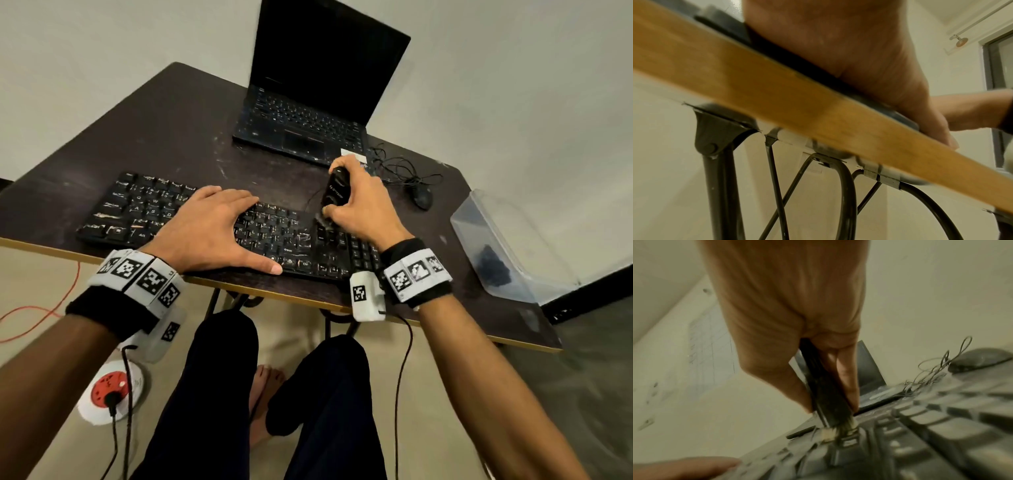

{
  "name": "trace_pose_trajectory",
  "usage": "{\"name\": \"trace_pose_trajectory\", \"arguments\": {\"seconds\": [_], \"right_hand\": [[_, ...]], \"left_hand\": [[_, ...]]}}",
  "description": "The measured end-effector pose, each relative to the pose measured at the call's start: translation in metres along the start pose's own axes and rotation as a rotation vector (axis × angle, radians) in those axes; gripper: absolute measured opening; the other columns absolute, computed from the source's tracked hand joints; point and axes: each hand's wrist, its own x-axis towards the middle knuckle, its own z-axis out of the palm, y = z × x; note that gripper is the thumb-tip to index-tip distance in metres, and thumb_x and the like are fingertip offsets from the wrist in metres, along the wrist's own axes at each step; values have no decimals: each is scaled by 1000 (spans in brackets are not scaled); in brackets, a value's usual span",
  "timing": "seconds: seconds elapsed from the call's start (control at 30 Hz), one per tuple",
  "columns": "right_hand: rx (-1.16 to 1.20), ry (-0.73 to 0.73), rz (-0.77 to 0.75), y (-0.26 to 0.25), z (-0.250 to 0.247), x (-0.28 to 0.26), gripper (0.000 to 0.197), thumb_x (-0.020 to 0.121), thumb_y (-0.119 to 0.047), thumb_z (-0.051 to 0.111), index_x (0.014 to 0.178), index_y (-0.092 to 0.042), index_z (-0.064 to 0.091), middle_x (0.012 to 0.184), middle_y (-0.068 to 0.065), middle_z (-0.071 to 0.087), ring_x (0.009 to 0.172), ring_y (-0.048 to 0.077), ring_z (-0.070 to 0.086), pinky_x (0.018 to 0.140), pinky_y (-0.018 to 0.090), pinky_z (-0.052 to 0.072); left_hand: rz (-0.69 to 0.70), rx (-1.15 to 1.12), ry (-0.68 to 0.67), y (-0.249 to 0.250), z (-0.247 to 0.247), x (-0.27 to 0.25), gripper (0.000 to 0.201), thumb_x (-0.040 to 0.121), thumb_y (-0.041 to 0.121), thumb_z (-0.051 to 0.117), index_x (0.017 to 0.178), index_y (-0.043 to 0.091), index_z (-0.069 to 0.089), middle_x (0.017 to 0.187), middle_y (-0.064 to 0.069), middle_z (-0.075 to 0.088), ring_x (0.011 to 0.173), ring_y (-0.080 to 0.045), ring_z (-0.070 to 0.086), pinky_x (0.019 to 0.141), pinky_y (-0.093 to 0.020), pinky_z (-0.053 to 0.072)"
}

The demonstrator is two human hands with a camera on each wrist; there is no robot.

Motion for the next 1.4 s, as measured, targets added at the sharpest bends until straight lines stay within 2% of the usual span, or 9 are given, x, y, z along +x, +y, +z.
{"name": "trace_pose_trajectory", "arguments": {"seconds": [0.17,0.23,0.33,0.47,0.6,0.73,0.83,1.2,1.4], "right_hand": [[108,-18,49,19,-8,-21,54,81,-14,87,117,-33,52,96,-11,67,87,9,68,76,27,55],[114,57,93,24,-11,-28,55,81,-16,87,118,-35,51,99,-5,68,88,13,68,76,29,56],[47,3,23,22,-12,-37,55,83,-14,85,118,-35,48,91,-2,70,73,14,70,59,27,56],[23,44,76,26,-24,-41,57,82,-14,87,118,-35,48,94,-2,70,80,21,73,70,39,63],[38,-35,30,25,-23,-62,55,81,-12,87,113,-35,48,87,-4,70,69,14,72,64,36,61],[37,92,73,25,-22,-73,53,82,-14,84,116,-33,48,88,-5,70,77,15,70,72,38,61],[44,53,52,20,-19,-83,53,81,-15,85,112,-35,48,83,-8,68,70,9,65,66,29,55],[-6,252,139,4,-7,-109,51,81,-13,79,116,-31,46,72,-6,66,63,9,64,64,33,51],[-74,280,148,-18,10,-108,51,82,-12,74,120,-29,44,75,-3,65,72,31,66,70,39,50]], "left_hand": [[-9,-4,0,1,-1,-2,151,39,112,43,160,21,38,166,3,36,153,-11,28,125,-27,1],[2,-1,4,0,-1,-1,152,39,113,42,160,20,38,166,3,37,153,-11,29,128,-30,3],[1,-4,3,-1,1,-1,154,38,114,41,160,20,38,166,3,37,154,-10,28,129,-31,4],[0,-7,-4,-1,0,0,153,39,114,42,160,20,37,166,3,36,154,-10,27,129,-32,4],[-1,-8,-6,-2,1,-2,153,39,114,42,160,20,38,166,3,37,154,-11,28,129,-32,4],[3,0,-7,-1,0,0,151,40,113,43,160,21,37,166,2,36,154,-12,28,129,-32,5],[-8,-6,-6,-1,0,-1,152,39,114,43,160,21,37,166,3,36,154,-11,28,129,-32,5],[-1,11,9,-1,2,1,152,39,114,42,159,20,40,165,2,38,153,-12,30,130,-34,7],[3,20,24,-3,4,1,149,42,114,43,158,20,40,165,2,39,153,-14,31,130,-35,9]]}}
